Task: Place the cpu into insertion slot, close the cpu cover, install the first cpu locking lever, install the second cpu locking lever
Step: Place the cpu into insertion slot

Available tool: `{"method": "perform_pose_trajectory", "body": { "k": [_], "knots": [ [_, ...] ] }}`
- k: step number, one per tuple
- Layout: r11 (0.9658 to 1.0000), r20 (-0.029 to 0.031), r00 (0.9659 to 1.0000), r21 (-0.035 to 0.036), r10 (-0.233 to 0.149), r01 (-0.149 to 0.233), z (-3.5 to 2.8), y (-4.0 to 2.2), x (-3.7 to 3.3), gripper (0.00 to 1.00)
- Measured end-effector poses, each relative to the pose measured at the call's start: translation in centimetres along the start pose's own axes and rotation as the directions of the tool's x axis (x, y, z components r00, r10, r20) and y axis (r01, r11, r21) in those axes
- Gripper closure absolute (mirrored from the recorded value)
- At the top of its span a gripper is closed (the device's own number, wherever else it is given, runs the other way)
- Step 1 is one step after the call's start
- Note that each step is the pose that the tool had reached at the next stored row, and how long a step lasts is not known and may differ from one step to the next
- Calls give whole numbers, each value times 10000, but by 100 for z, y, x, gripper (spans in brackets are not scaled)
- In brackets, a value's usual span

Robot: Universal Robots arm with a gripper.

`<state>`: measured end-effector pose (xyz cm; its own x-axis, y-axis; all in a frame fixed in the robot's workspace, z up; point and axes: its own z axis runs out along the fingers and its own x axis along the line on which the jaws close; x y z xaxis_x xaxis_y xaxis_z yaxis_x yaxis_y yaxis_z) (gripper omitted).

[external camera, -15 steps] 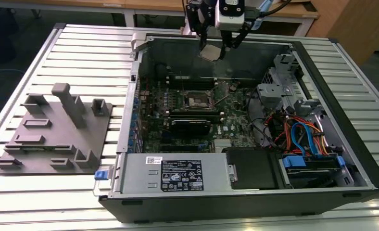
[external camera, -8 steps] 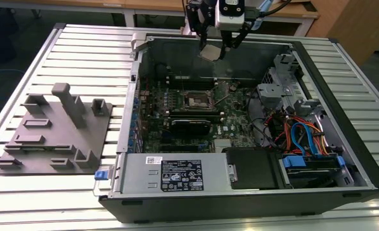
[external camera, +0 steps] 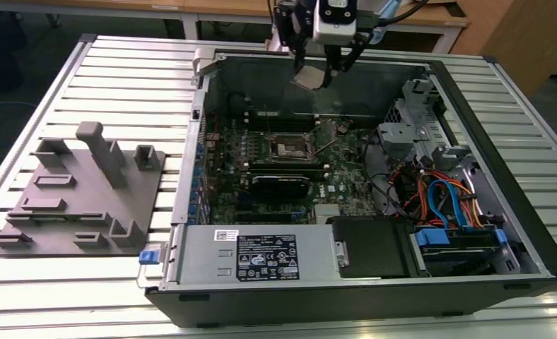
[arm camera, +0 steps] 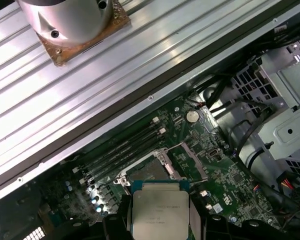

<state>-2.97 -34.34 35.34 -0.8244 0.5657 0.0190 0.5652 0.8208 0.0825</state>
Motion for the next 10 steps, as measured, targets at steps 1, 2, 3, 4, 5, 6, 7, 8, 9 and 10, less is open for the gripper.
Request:
{"method": "perform_pose_trajectory", "body": {
  "k": [1, 2, 3, 4, 5, 6, 7, 8, 9, 10],
  "knots": [
    [9998, 15, 9998, -2, 180, -180, 3, 0, 0, 46],
    [9994, 30, 9994, -4, 358, -358, 6, -1, 0, 46],
    [9986, 44, 9985, -9, 538, -538, 10, -1, 0, 46],
    [9974, 59, 9974, -14, 717, -717, 15, -2, 0, 46],
    [9959, 75, 9959, -19, 905, -905, 20, -2, -1, 46],
    [9940, 90, 9940, -24, 1090, -1090, 26, -2, -1, 46],
    [9919, 104, 9919, -29, 1267, -1266, 31, -3, -1, 46],
    [9896, 118, 9895, -34, 1441, -1440, 36, -3, -1, 46],
    [9869, 132, 9868, -40, 1616, -1616, 42, -4, -1, 46],
    [9837, 146, 9836, -46, 1799, -1799, 46, -4, -1, 46]
  ]
}}
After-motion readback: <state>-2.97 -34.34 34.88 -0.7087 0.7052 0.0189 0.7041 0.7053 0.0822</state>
